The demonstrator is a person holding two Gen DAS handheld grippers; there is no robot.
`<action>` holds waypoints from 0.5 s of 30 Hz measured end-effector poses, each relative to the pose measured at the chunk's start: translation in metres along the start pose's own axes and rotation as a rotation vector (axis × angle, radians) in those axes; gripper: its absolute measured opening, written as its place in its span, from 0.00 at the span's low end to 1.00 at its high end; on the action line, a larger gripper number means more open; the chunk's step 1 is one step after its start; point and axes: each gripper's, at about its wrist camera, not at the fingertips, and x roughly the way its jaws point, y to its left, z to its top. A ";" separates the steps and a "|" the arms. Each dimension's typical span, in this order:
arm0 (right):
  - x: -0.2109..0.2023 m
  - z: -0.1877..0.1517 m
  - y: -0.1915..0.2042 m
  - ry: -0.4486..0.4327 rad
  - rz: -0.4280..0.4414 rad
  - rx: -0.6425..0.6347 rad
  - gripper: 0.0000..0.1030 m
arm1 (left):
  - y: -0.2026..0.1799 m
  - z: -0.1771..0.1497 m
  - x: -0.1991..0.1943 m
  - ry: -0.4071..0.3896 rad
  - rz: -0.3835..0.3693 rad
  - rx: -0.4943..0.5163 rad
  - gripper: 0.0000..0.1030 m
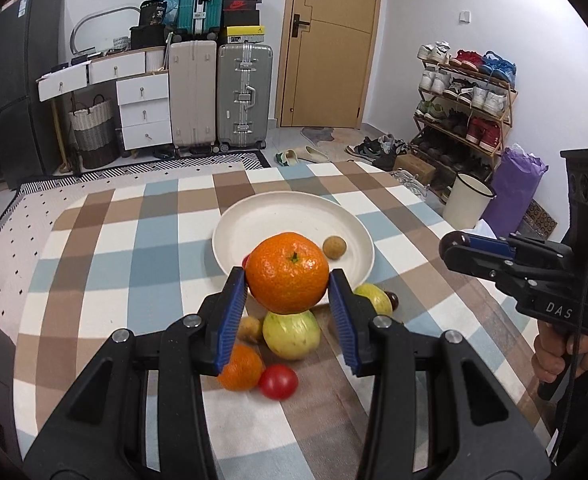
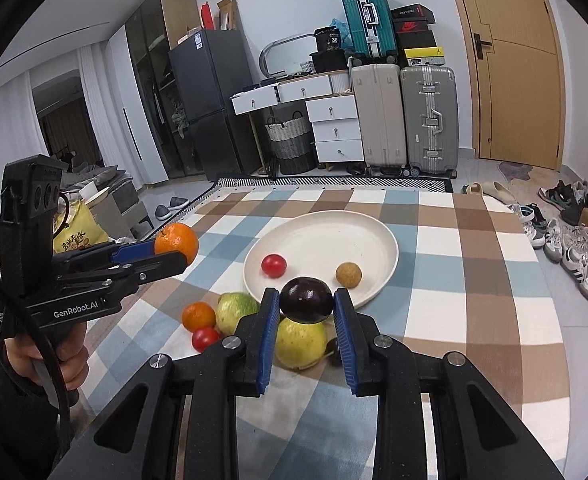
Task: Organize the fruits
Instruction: 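Carry the orange with the left tool over the plate while the right tool carries the passion fruit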
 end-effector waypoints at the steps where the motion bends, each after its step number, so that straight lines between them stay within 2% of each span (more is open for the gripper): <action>1: 0.001 0.003 0.000 -0.002 0.002 0.000 0.27 | 0.000 0.003 0.002 0.000 0.002 0.001 0.38; 15: 0.022 0.024 -0.007 -0.016 0.010 0.012 0.27 | 0.008 0.027 0.036 0.000 0.031 -0.001 0.38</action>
